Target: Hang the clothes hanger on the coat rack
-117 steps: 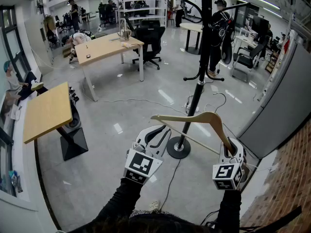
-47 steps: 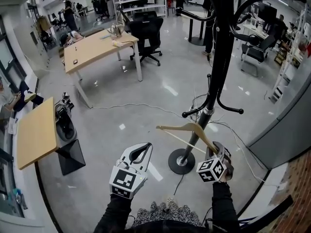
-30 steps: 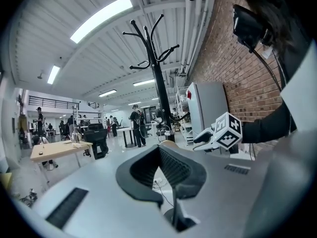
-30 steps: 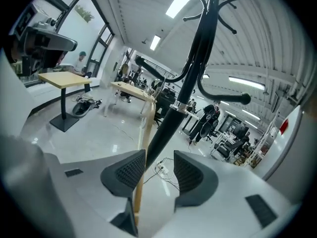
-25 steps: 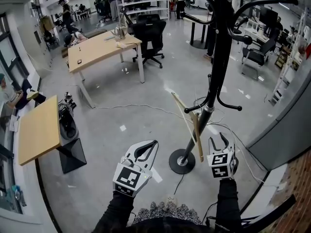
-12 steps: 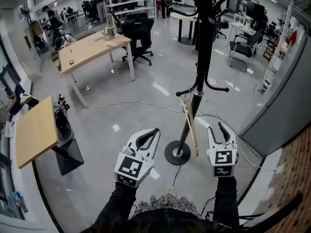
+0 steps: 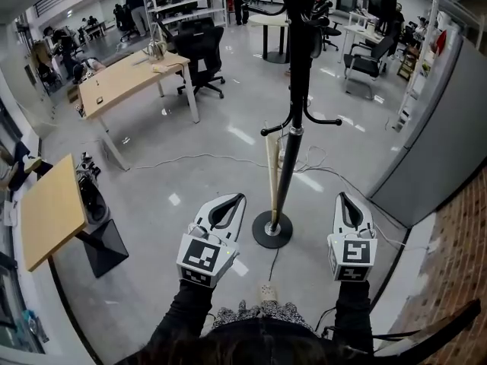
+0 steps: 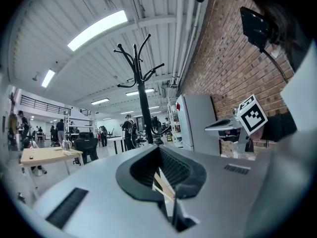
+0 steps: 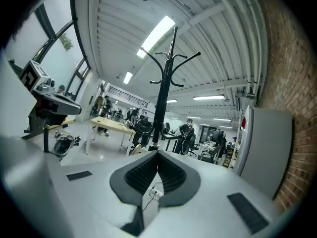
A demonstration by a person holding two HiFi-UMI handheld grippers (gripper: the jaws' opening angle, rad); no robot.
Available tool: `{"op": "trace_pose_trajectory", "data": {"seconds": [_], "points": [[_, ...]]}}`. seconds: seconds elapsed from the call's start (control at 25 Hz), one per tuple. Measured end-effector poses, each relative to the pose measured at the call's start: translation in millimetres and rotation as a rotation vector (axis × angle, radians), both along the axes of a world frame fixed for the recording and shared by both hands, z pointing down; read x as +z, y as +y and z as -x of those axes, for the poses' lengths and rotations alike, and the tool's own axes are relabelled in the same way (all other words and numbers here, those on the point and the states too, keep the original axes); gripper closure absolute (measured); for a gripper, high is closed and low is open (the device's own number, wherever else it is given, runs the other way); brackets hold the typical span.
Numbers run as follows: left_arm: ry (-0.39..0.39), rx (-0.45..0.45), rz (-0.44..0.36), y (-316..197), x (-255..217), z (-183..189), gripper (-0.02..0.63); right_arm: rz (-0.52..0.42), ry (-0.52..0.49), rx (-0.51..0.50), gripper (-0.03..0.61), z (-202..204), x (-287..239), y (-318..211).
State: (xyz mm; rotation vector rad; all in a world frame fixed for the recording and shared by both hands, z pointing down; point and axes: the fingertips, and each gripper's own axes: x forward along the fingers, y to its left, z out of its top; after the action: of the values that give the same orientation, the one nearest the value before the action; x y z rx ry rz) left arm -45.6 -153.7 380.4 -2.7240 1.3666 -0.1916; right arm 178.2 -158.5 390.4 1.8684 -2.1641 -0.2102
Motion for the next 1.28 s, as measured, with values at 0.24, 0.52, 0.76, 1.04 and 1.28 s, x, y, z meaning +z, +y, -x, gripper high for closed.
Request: {"op": "trace_pose_trajectory", "data": {"seconds": [0.24,0.52,0.76,1.04,1.28], "points": [[0.003,0.025,0.01,6,2,-10,0.606,-0.003,0.005,-0.025,0.568,6,-7,15],[0.001,0.028,0.031,3,7,-13,0.606,0.001,0.05,-0.049,0.569,22,-10,18],[0.004,0.004,0.023,-8,5,-8,0.606,-0.015,0.038,-0.037,0.569,23,-16,11],[0.003,0.0,0.032,-14,11,-7,0.606,0.004,-0.084,-0.056,0.569,22,-3,6],[0.012,0.002,0.041,-22,8,-9,0.606,0.004,-0.083,-0.049,0.571,18,-7,0]]}}
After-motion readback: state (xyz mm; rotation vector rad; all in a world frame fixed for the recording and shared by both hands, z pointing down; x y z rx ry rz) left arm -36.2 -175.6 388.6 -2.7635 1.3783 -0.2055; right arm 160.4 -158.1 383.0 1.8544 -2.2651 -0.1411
